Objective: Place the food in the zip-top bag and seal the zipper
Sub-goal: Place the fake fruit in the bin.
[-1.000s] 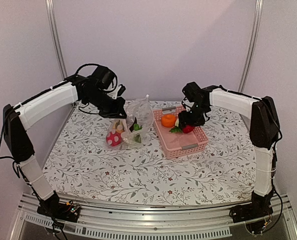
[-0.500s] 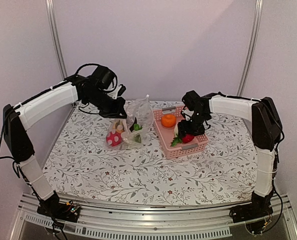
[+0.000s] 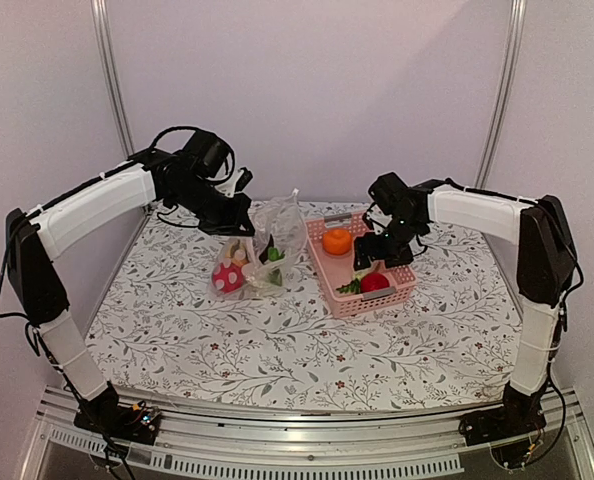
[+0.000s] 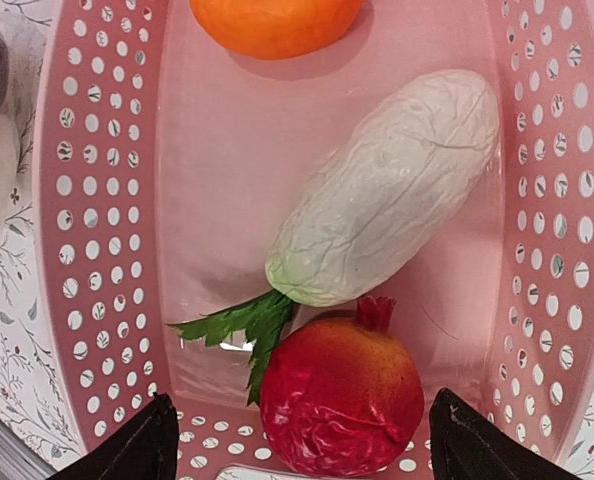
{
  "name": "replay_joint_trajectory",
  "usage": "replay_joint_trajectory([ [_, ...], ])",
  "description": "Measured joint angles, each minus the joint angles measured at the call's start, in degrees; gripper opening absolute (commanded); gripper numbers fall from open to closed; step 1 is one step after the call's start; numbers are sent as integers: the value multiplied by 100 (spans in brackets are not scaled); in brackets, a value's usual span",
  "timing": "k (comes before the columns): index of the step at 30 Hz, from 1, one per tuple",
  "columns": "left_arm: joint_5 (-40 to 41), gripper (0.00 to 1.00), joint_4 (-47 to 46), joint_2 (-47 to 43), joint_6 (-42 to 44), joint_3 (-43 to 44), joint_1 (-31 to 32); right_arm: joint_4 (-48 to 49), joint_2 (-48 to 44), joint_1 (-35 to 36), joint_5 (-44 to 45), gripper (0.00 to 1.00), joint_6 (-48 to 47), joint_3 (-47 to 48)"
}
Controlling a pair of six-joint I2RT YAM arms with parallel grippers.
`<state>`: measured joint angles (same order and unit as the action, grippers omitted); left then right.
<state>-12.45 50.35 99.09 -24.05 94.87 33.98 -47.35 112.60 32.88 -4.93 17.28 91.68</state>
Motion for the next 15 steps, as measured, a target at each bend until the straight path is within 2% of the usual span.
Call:
replay_joint_trajectory([
  [7,2,0,0,0,0,0,0,-201,2,-83,-33,80,11,-7],
  [15,0,0,0,0,0,-4,0,-240,205,-103,-201,80,9,-28],
])
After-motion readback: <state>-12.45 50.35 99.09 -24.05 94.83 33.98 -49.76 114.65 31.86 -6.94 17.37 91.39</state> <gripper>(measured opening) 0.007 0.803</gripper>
